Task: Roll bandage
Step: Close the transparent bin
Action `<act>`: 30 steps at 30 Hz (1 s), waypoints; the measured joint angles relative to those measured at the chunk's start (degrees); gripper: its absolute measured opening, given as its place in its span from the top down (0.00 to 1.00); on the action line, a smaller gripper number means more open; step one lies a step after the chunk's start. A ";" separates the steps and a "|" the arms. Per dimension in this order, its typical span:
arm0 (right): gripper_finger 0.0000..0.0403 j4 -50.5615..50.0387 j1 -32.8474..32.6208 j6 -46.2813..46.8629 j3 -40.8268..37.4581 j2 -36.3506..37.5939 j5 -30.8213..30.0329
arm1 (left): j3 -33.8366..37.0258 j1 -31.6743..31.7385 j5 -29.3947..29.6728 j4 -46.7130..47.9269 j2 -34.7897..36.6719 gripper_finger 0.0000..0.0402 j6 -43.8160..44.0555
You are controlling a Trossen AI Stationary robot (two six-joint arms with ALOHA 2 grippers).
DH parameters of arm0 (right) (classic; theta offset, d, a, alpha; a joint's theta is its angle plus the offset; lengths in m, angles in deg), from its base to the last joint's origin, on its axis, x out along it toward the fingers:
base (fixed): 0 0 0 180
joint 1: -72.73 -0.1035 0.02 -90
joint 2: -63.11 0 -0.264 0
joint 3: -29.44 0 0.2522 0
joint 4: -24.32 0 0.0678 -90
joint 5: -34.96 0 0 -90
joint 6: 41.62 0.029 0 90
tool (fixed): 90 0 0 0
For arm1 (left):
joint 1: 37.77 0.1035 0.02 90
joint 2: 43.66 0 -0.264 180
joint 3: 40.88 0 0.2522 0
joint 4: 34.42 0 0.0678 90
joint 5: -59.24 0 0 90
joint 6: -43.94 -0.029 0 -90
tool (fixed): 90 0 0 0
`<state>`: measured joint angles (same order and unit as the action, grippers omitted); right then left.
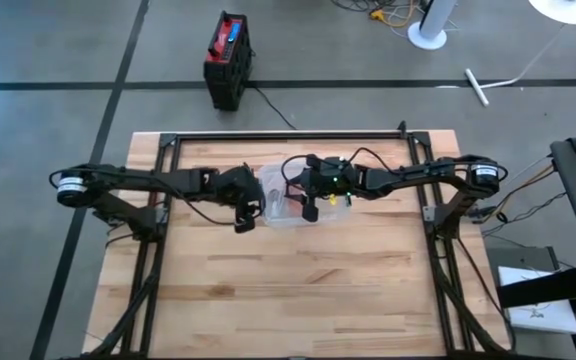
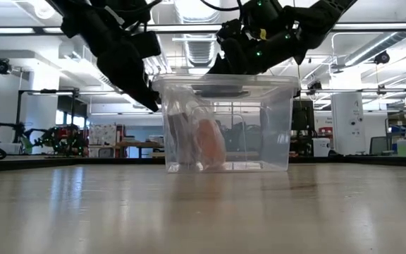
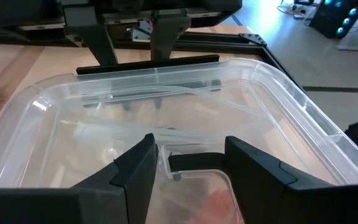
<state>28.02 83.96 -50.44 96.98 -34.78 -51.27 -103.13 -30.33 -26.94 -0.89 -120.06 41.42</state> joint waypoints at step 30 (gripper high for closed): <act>0.54 3.71 -0.08 -0.87 -0.48 1.45 0.54 | -26.10 2.98 -11.39 34.46 -9.19 0.70 -2.03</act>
<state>31.73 83.88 -51.31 96.50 -33.33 -50.73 -129.24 -27.36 -38.33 33.56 -129.25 39.39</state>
